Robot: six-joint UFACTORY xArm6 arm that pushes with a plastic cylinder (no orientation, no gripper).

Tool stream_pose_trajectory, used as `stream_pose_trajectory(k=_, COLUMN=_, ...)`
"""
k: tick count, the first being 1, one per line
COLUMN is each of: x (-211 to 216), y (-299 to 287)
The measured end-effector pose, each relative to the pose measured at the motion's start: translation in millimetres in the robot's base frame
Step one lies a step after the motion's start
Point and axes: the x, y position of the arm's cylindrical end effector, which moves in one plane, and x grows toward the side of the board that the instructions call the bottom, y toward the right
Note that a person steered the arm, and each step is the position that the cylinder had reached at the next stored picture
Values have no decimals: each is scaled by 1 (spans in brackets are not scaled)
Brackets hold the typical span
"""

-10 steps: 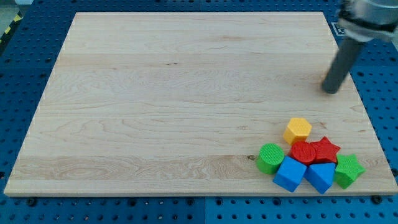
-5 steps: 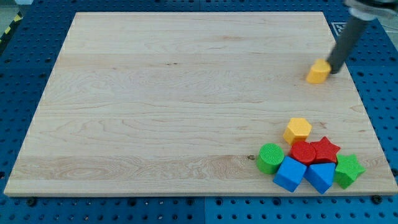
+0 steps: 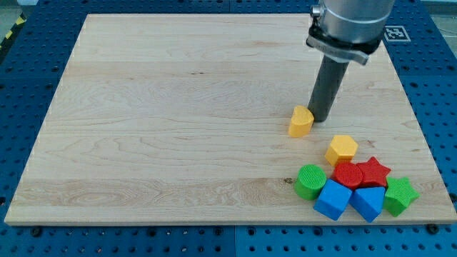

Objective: Move the yellow blocks towards the group of blocks

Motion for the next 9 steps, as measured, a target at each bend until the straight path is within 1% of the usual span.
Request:
stream_pose_trajectory(k=1, x=-35, y=28)
stream_pose_trajectory(k=2, x=-66, y=17)
stream_pose_trajectory(k=3, x=-63, y=-22)
stream_pose_trajectory(k=5, x=16, y=-42)
stream_pose_trajectory(k=6, x=17, y=-42)
stream_pose_trajectory(k=7, x=1, y=-42)
stream_pose_trajectory(k=8, x=-16, y=-21)
stream_pose_trajectory(k=9, x=-11, y=3)
